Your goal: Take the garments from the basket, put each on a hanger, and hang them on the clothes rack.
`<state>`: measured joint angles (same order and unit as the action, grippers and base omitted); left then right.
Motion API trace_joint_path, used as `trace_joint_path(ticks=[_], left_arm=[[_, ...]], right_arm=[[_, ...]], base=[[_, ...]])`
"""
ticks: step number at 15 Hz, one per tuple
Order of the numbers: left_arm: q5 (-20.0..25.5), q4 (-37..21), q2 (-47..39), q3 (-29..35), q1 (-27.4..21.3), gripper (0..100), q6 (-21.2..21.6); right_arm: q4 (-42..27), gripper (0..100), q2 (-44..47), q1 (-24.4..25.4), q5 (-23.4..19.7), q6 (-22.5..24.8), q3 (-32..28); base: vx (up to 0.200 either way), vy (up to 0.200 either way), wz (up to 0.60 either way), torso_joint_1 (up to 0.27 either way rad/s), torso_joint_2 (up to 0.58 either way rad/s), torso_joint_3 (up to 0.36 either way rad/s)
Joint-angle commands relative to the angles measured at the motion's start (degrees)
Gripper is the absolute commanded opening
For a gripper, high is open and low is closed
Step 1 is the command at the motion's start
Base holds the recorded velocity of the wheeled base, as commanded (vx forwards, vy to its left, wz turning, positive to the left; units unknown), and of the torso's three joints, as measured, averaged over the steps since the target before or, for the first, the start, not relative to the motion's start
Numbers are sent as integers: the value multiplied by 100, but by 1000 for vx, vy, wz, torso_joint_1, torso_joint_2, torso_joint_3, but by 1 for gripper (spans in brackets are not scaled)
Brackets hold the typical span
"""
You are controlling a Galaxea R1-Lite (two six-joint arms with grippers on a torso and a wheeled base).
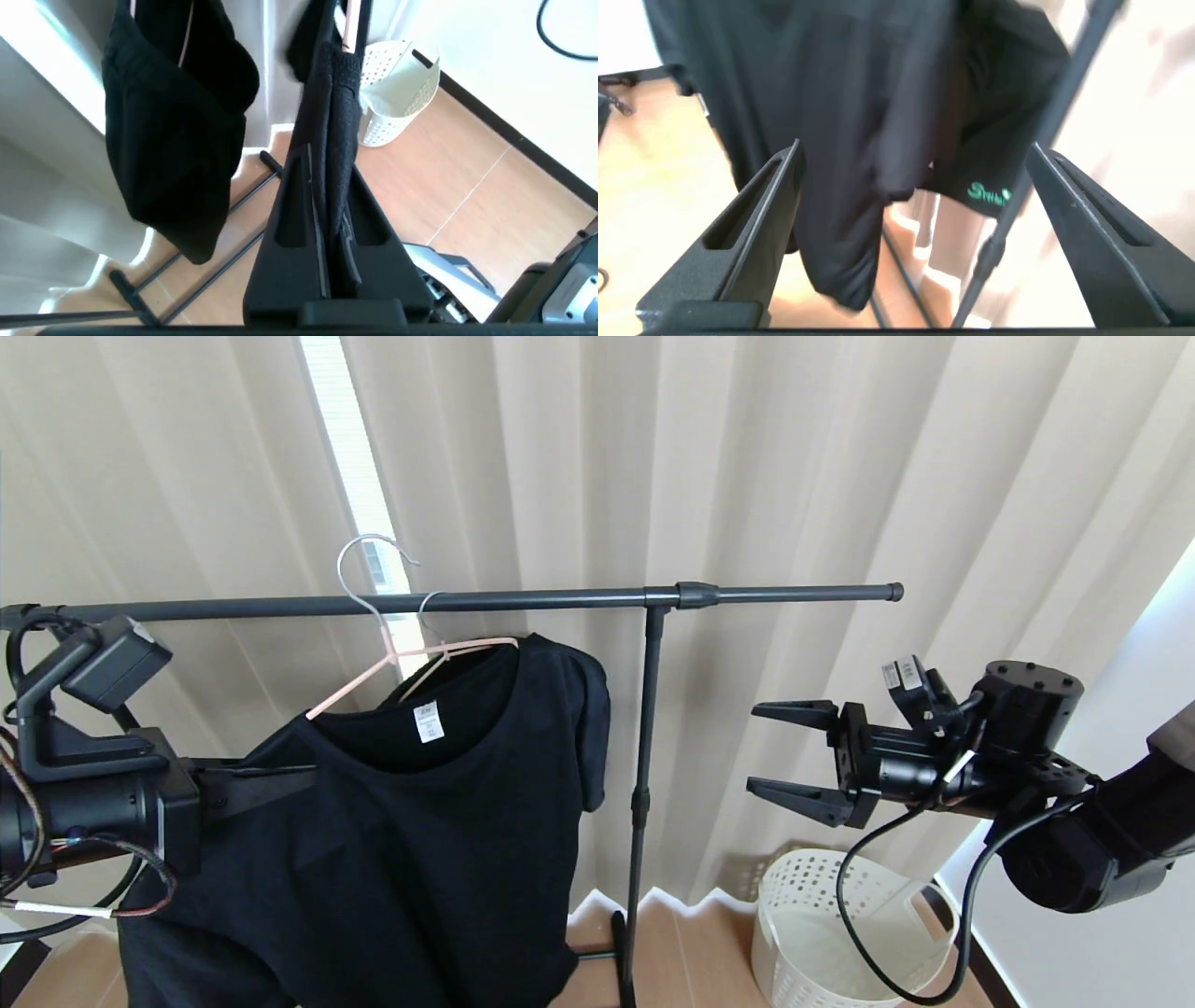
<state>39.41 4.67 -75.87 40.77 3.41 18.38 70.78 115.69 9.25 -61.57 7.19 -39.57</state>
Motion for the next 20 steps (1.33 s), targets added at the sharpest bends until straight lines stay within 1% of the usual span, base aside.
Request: trace_joint_path(ticks=[1, 3, 4, 5, 6, 8, 10, 11, 13, 16, 20], left_arm=[[-566, -1, -358, 309, -543, 0, -318], [-1243, 8, -701, 590, -1080, 0, -757], [-1559, -1, -876, 722, -1264, 0, -907], [-1718, 8, -982, 793, -1378, 0, -986], [-1990, 8, -1202, 968, -1625, 0, -1188], [-2271, 8, -1544, 1214, -1888, 0, -1452], [-2561, 16, -1887, 1452, -1994, 0, -1548], [-2667, 87, -2089, 1584, -2020, 0, -1645], [-2711, 289, -2362, 1812, -2038, 0, -1856], [-2746, 298, -2740, 2041, -2073, 0, -1891], [-2983, 315, -3197, 2410, -2099, 0, -1988]], right_arm=[[-3, 100, -670, 244, 102, 28, 354], [-29, 100, -1040, 419, 172, 10, 441], [-64, 100, -1154, 463, 348, 10, 450], [-64, 100, -1198, 525, 480, 10, 459], [-64, 100, -1277, 630, 708, 1, 468], [-64, 100, -1277, 674, 743, 1, 512], [-64, 100, -1277, 666, 743, 1, 494], [-64, 100, -1268, 666, 743, 1, 485], [-64, 100, -1242, 666, 743, 1, 477], [-55, 100, -1242, 657, 743, 1, 477], [-55, 100, -1224, 657, 743, 10, 494]], base=[[0, 0, 0, 0, 0, 0], [0, 0, 0, 0, 0, 0], [0, 0, 0, 0, 0, 0], [0, 0, 0, 0, 0, 0], [0, 0, 0, 0, 0, 0], [0, 0, 0, 0, 0, 0], [0, 0, 0, 0, 0, 0], [0, 0, 0, 0, 0, 0], [0, 0, 0, 0, 0, 0], [0, 0, 0, 0, 0, 0], [0, 0, 0, 0, 0, 0]])
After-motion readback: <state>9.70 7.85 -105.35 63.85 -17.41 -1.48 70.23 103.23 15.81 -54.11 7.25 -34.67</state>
